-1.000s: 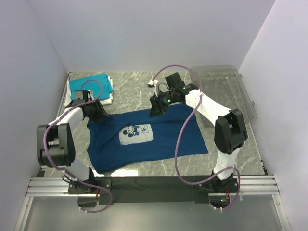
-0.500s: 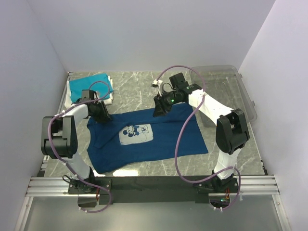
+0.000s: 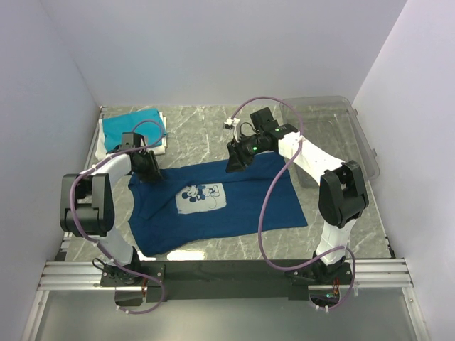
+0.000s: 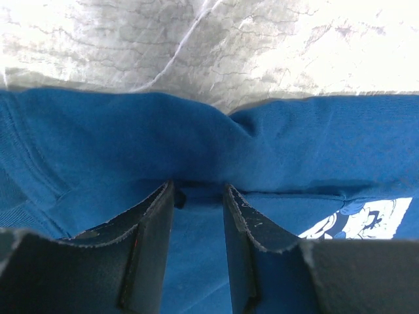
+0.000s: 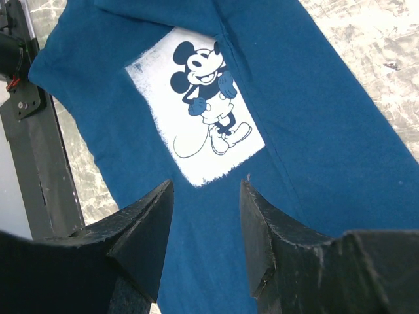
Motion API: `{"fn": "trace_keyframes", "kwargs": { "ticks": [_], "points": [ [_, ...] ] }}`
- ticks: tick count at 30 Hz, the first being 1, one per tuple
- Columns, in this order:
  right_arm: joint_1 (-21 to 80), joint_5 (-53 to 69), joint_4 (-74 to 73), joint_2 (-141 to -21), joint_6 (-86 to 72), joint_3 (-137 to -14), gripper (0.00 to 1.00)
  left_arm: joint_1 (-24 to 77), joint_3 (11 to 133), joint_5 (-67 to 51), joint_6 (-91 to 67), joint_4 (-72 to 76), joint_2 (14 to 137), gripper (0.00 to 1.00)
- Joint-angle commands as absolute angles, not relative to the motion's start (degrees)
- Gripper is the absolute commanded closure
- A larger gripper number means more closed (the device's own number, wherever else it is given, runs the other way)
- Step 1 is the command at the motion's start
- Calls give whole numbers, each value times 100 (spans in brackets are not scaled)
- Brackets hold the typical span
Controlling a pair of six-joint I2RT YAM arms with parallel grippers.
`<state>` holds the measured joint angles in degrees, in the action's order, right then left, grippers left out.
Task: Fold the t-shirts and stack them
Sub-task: Fold the tshirt
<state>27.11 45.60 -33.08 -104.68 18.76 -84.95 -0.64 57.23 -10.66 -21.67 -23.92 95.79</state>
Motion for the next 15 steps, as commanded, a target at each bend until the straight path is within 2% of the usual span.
{"fn": "trace_keyframes", "kwargs": {
  "ticks": [1,8,11,14,15],
  "points": [
    [2681,4605,-3191,-10213,1916,-8561,48,-44,5915,-958,-2057,-2479,9316,59],
    [2681,4597,-3182,-10195,1899,-8552,48,-44,5845,-1028,-2039,-2470,9343,60],
    [2663,4588,-3190,-10187,1899,-8552,48,-44,5810,-1063,-2030,-2443,9378,64],
    [2654,4588,-3190,-10169,1907,-8534,48,-44,5801,-1142,-2021,-2417,9387,72],
    [2654,4588,-3190,-10169,1916,-8534,48,-44,5801,-1151,-2004,-2408,9378,78]
  ]
}}
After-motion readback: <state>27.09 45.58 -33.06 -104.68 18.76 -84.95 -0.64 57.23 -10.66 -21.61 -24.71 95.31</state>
